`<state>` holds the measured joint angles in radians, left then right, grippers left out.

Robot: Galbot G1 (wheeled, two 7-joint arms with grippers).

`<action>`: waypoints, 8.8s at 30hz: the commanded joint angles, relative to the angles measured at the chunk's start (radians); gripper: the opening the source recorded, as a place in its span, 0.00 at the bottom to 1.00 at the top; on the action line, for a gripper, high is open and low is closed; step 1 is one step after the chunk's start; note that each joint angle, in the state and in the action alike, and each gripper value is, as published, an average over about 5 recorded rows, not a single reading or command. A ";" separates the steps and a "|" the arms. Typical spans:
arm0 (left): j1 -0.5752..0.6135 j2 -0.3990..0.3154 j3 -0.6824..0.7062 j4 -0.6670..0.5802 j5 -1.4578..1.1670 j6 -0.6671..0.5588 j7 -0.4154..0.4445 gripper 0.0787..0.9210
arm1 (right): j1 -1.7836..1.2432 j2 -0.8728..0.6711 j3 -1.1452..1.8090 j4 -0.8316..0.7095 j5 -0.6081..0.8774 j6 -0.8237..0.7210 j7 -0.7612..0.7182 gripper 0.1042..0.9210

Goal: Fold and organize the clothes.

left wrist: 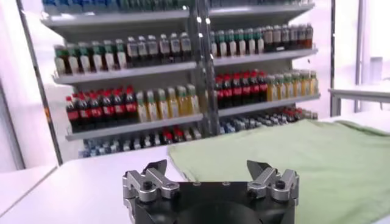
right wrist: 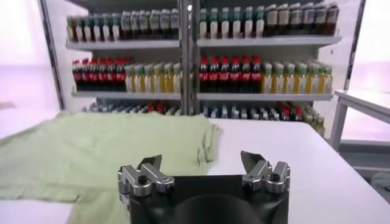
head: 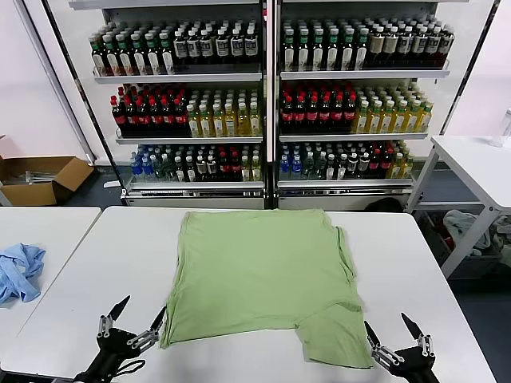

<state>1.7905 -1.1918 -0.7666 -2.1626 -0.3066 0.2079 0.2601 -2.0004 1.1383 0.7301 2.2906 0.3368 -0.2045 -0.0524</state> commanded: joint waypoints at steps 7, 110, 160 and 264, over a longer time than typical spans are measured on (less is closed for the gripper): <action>-0.027 0.071 0.040 0.030 -0.045 0.183 -0.036 0.88 | -0.005 -0.018 -0.028 0.028 -0.027 -0.166 0.035 0.88; -0.570 0.174 0.139 0.314 -0.235 0.280 0.041 0.01 | 0.812 0.030 -0.279 -0.575 0.124 0.286 -0.085 0.00; -0.465 0.114 0.258 0.318 -0.134 0.285 -0.129 0.60 | 0.642 0.014 -0.358 -0.326 0.005 -0.292 0.259 0.53; -1.077 0.454 0.651 0.714 -0.435 0.244 0.022 0.88 | 1.661 -0.008 -0.719 -1.204 0.184 -0.331 -0.155 0.88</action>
<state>0.9636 -0.7159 -0.3046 -1.6310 -0.7203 0.4542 0.2793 -0.5219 1.0887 0.1152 1.2979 0.5279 -0.5250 -0.1826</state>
